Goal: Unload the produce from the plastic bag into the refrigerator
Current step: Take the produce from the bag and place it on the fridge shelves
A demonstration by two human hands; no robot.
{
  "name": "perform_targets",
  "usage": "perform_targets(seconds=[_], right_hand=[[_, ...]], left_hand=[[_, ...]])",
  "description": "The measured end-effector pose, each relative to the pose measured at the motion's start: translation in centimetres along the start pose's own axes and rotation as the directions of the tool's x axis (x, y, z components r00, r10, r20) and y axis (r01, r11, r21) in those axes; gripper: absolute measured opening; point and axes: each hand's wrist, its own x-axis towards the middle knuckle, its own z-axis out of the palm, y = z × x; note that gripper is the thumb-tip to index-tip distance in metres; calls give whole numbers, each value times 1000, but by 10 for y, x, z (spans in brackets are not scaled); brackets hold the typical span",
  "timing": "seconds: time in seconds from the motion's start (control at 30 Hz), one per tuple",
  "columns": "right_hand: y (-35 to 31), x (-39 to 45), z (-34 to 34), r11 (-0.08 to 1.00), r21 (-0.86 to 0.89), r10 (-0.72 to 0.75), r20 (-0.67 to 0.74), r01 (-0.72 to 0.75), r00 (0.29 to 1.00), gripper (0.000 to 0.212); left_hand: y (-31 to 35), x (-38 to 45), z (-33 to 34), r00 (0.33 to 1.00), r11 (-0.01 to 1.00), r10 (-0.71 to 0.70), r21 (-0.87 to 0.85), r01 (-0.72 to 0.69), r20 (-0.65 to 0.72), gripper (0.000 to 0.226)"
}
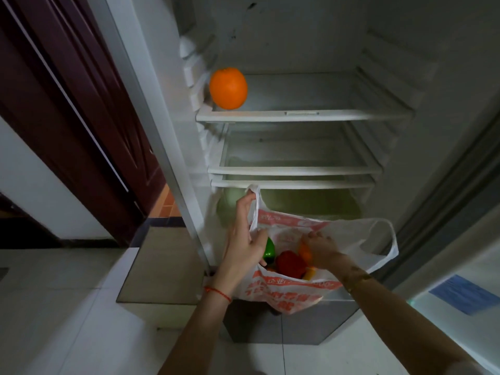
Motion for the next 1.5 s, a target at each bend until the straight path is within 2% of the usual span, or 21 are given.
perform_targets(seconds=[0.1, 0.23, 0.3, 0.37, 0.43, 0.53, 0.63, 0.77, 0.83, 0.93, 1.03, 1.1, 1.23, 1.37, 1.5], right_hand=[[7, 3, 11, 996, -82, -24, 26, 26, 999, 56], [16, 9, 9, 994, -86, -64, 1, 63, 998, 65], [20, 9, 9, 996, 65, -64, -45, 66, 997, 79], [22, 6, 5, 944, 321, -34, -117, 70, 993, 85], [22, 0, -3, 814, 575, 8, -158, 85, 987, 79], [15, -8, -21, 548, 826, 34, -175, 128, 984, 68], [7, -23, -42, 274, 950, -35, -145, 149, 989, 57], [-5, -42, -66, -206, 977, -192, -85, 45, 978, 54], [-10, -46, -77, -317, 948, -225, -66, -9, 972, 51], [-15, -52, -95, -411, 910, -209, -44, -47, 977, 44], [-13, -58, -115, -505, 863, -207, -88, -29, 974, 67], [-9, -62, -131, -426, 900, -178, -179, 88, 968, 85], [-10, -68, -171, -73, 940, 46, -330, 333, 943, 91], [-18, -69, -219, 125, 830, 198, -558, 544, 806, 67], [-27, -49, -263, 341, 734, 229, -670, 587, 706, 59]], left_hand=[[0, -3, 1, 1000, 1000, 8, 4, -8, 19, 73], [3, -4, 4, 999, 1000, -1, 14, 1, 35, 74], [5, -4, 4, 999, 1000, -25, 9, 25, 41, 73], [6, -4, 3, 998, 999, -47, -19, 48, 44, 71], [9, -3, 2, 998, 998, -52, -39, 54, 37, 71], [9, 0, 1, 998, 997, -60, -49, 60, -1, 69], [9, 4, 1, 997, 994, -73, -88, 72, -12, 67], [6, 10, 0, 997, 995, -62, -78, 58, -47, 65], [3, 12, -1, 996, 998, -57, -44, 54, -70, 66], [3, 15, -2, 997, 999, -37, -30, 35, -73, 66], [3, 17, -2, 996, 997, -57, -46, 54, -72, 63], [3, 18, -2, 995, 997, -65, -55, 61, -81, 63], [3, 20, -2, 993, 995, -94, -48, 90, -76, 66], [1, 23, -2, 992, 994, -105, -38, 103, -74, 66], [3, 24, -1, 988, 989, -141, -49, 138, -57, 67]])
